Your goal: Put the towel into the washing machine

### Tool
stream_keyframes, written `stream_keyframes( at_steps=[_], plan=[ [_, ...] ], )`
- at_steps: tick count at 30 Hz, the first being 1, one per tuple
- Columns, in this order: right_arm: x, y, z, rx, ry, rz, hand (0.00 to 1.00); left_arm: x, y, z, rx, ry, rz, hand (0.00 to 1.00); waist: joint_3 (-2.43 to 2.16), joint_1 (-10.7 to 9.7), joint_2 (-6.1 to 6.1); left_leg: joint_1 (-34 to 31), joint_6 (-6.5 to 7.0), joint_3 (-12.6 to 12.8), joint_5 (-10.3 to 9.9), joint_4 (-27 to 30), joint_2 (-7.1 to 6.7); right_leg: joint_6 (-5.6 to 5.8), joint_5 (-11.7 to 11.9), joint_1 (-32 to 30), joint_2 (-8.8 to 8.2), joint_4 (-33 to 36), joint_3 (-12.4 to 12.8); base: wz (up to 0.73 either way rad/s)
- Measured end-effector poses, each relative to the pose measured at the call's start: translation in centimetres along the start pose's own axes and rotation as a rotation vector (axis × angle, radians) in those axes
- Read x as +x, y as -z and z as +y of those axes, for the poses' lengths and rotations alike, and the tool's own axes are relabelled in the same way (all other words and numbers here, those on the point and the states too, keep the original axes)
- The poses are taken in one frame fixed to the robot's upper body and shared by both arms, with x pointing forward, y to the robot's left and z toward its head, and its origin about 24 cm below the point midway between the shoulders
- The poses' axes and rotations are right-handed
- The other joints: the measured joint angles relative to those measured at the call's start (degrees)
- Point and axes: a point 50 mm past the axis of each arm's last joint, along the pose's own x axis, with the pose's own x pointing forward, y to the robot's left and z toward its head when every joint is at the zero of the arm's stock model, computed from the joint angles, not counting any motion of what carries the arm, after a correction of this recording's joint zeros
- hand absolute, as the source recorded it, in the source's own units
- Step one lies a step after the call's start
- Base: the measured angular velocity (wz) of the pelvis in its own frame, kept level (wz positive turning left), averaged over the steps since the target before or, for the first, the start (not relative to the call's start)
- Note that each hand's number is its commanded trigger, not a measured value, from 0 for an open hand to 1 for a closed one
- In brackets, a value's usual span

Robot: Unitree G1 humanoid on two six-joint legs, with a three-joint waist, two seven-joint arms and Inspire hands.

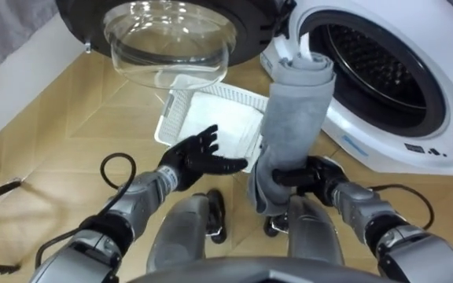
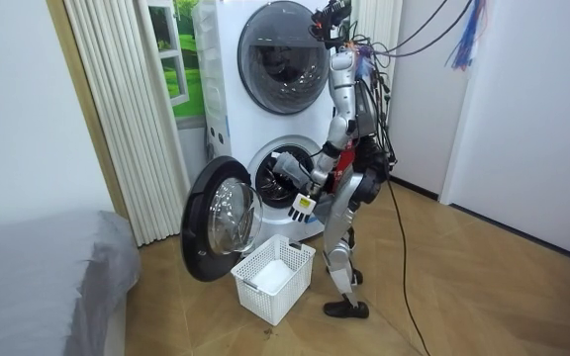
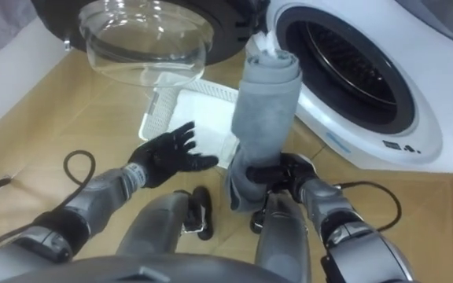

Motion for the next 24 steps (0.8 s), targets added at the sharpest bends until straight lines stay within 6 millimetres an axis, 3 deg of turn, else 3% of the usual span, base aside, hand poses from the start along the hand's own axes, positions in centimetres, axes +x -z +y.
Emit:
stream_keyframes(
  at_steps=[9,11,16,24],
  plan=[
    [-0.1,-0.2,-1.2,0.285,0.034,-0.003,1.0,0.0,-0.4,0.8,-0.003,-0.117,-0.024,0.0,0.16,0.1,-0.15,-1.5,0.36,-0.4,0.4,-0.1,-0.54,0.19,-0.1,-1.6,-0.87,0.2,-0.2,0.03],
    [-0.1,-0.4,-1.5,0.344,0.039,-0.014,1.0,0.0,-0.4,0.6,-0.004,-0.119,-0.025,0.0,0.33,0.0,0.01,-2.3,0.51,-0.6,0.7,0.1,-0.84,0.19,-0.1,-2.3,-1.23,0.5,-0.4,0.09],
    [0.1,-2.0,-1.8,0.524,0.023,-0.058,1.0,0.3,-0.8,0.1,-0.009,-0.132,-0.039,0.0,1.48,0.0,-0.13,-4.8,0.78,-0.7,0.8,1.6,-1.4,0.23,-0.5,-5.1,-2.25,2.8,-0.1,0.05],
    [-0.4,-1.7,-3.2,0.78,0.016,-0.085,1.0,0.4,-1.3,-0.4,0.0,-0.111,-0.06,0.0,1.83,-0.1,0.78,-7.1,1.11,-1.8,1.0,2.5,-2.6,0.41,-1.3,-6.9,-3.94,4.7,-1.2,0.13]
  ],
)
